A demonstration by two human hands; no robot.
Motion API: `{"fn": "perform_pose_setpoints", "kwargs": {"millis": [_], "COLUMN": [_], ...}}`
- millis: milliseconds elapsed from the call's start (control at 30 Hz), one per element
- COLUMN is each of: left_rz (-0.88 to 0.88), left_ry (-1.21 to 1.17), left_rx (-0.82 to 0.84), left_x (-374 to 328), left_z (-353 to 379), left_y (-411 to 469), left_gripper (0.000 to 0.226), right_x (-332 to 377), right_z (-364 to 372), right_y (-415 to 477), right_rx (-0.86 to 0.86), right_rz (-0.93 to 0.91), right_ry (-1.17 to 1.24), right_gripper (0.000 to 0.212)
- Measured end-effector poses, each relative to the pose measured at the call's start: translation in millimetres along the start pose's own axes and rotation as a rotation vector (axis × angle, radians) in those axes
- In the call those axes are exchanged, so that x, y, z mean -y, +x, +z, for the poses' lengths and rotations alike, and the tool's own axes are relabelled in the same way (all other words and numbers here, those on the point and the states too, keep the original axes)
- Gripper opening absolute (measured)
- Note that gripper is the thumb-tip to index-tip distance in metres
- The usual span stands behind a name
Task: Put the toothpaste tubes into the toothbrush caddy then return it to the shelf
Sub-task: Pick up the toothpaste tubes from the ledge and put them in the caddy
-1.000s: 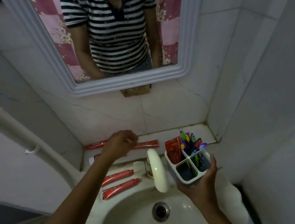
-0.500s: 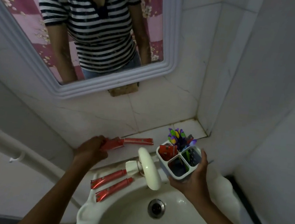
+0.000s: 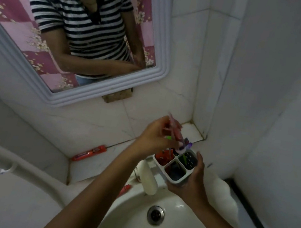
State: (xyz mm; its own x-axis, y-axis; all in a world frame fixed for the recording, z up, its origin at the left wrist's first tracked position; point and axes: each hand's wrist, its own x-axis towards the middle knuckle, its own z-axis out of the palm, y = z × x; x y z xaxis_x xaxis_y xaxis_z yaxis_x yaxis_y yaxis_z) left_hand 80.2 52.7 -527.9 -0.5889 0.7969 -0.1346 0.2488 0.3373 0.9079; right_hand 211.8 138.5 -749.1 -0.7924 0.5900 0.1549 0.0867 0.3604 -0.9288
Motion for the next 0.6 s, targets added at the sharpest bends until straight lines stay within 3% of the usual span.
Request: {"fn": "perform_pose_setpoints", "kwargs": {"millis": [133,267,367,500,600], "left_rz": [-0.065,-0.040,-0.046,-0.110,-0.156], "left_ry": [0.322,0.419,0.368,0.289,0.427], "left_rx": [0.051,0.045,0.062,-0.092,-0.232], "left_x": [9,11,10,24,61], "left_z": [26,39,33,-5,-34], "left_y": [21,32,34,47,62], "left_gripper": [0.055,0.054,0.042,0.028,0.027], "right_x": [11,5,-1,-5,-6], "right_z": [-6,-4,-7,-5,-5], "right_y": [2,4,3,2,2], "right_rx": [-0.009,0.034,0.090,0.019,0.026], "right_rz": [0.082,0.153,0.079,0.067,0.112], "right_ry": [0.042,0.024,-0.027,-0.029,0.008], "right_gripper": [0.146,0.154,0.145,0.160,0.164]}}
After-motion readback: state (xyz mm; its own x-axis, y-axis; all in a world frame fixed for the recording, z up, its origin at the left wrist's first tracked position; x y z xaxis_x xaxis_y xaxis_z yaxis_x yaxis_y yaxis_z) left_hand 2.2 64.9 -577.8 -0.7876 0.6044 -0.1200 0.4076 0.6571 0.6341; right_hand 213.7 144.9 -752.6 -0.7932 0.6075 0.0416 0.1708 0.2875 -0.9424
